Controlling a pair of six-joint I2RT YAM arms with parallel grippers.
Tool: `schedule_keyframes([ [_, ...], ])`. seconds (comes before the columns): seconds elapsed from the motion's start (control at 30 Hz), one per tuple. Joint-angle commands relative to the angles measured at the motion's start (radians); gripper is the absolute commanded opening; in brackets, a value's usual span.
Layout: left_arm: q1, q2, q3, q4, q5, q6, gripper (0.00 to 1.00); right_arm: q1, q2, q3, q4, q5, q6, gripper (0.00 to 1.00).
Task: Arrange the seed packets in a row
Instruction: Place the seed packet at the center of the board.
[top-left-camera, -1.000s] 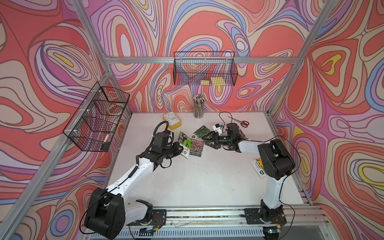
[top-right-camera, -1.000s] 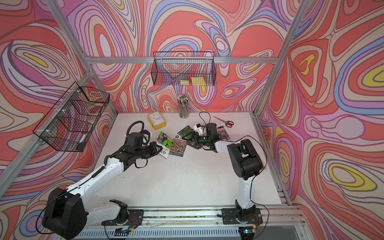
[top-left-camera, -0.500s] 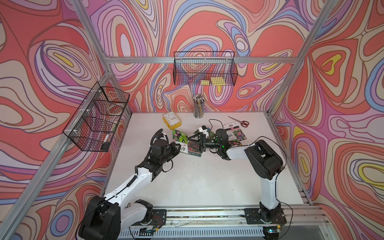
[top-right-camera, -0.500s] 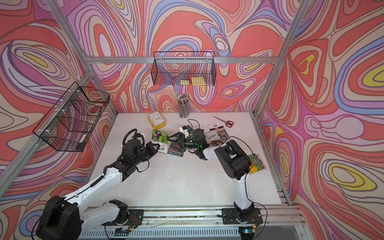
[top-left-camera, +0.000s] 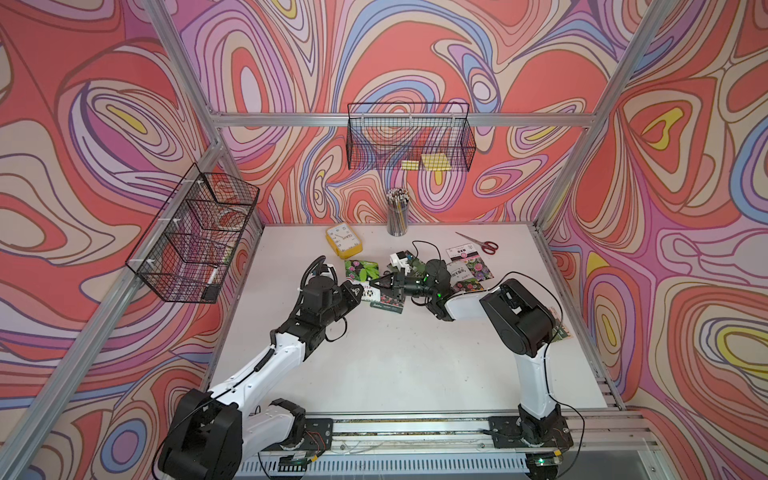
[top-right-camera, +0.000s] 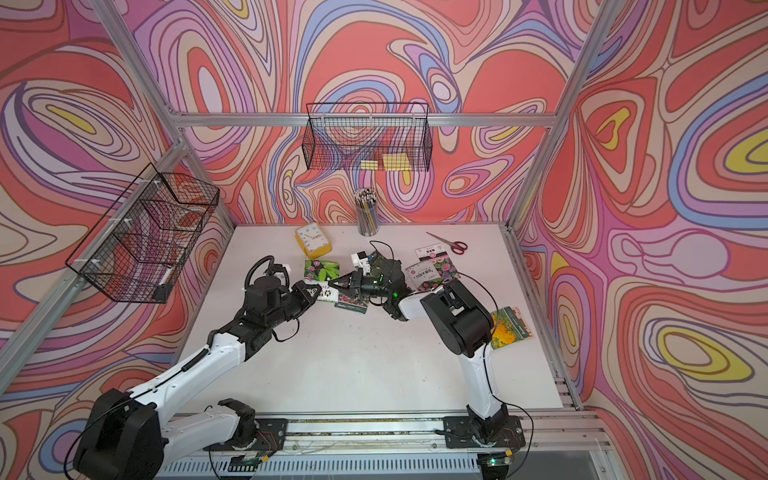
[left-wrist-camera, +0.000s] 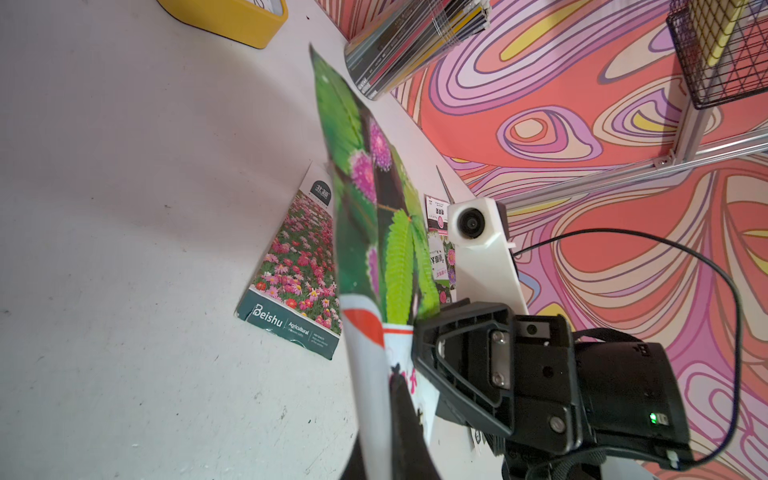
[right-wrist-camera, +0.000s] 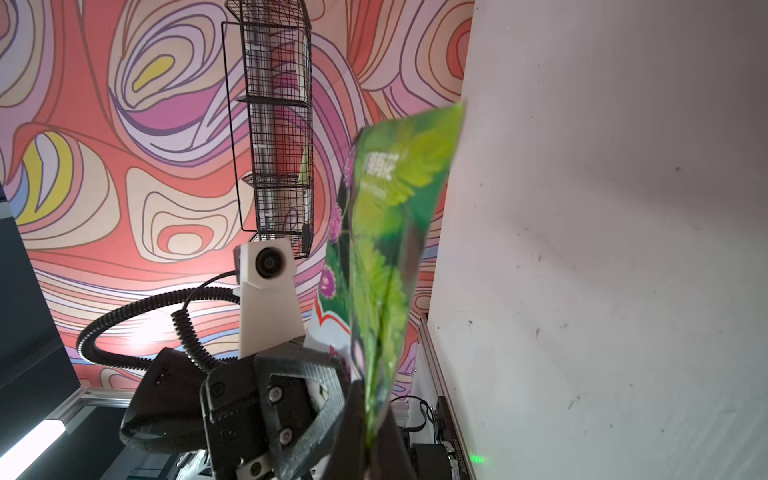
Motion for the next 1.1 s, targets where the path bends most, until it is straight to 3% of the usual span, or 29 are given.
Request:
schedule_keyframes([
  [0.0,0.0,0.002,0.072,-0.097,0.007,0.017,0.27,0.01,-0.017,-0.011,-0.049,0.017,-0.056,0.0],
  [0.07,0.02,-0.005,0.162,-0.337,-0.072,0.065,0.96,0.017,-0.035,-0.007,-0.131,0.034,-0.112,0.0],
  [0.1,0.031,-0.007,0.223,-0.475,-0.142,0.106,0.99,0.025,-0.045,-0.008,-0.182,0.051,-0.147,0.0],
  [0.3,0.18,-0.035,0.445,-0.838,-0.313,0.288,0.99,0.15,-0.05,0.083,-0.633,0.291,-0.39,0.0],
  [0.43,0.217,-0.054,0.519,-0.924,-0.444,0.356,0.99,0.25,0.021,0.208,-0.745,0.421,-0.43,0.0],
  [0.7,0.229,-0.062,0.49,-0.902,-0.432,0.326,0.99,0.394,0.25,0.564,-0.963,0.612,-0.415,0.0],
  [1.07,0.256,-0.131,0.453,-0.87,-0.406,0.351,0.99,0.473,0.5,0.937,-1.115,0.66,-0.357,0.0],
])
